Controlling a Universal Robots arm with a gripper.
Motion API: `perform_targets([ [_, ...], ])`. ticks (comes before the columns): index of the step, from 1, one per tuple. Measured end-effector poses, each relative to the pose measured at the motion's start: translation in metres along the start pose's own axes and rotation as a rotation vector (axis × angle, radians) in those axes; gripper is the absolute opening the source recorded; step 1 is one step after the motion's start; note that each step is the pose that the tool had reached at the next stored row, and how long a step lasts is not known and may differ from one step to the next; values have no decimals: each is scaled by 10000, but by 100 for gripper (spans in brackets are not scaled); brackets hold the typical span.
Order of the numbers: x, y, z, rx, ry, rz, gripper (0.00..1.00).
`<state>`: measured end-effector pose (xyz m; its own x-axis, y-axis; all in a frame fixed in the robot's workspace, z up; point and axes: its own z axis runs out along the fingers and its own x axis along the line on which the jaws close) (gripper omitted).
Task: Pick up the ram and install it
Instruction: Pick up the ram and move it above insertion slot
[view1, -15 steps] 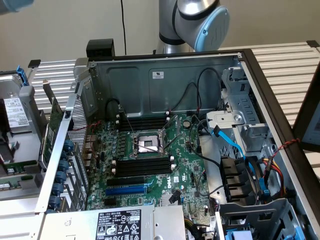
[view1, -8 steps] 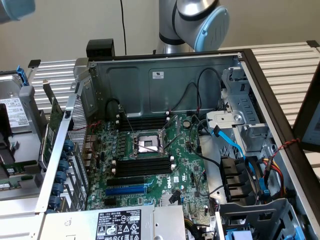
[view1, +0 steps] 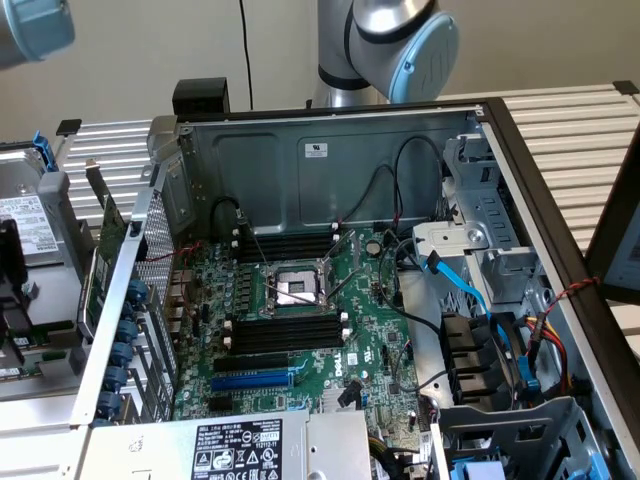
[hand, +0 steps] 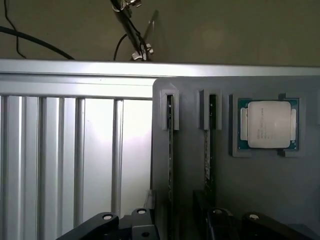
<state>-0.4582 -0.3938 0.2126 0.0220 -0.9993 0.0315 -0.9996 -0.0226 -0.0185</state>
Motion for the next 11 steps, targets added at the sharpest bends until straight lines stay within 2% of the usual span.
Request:
perform_targets([
  [9, 2, 9, 99, 2, -68, 16, 42],
  [10, 4, 11, 106, 2, -75, 18, 40],
  [11, 7, 12, 111, 2, -81, 19, 34],
])
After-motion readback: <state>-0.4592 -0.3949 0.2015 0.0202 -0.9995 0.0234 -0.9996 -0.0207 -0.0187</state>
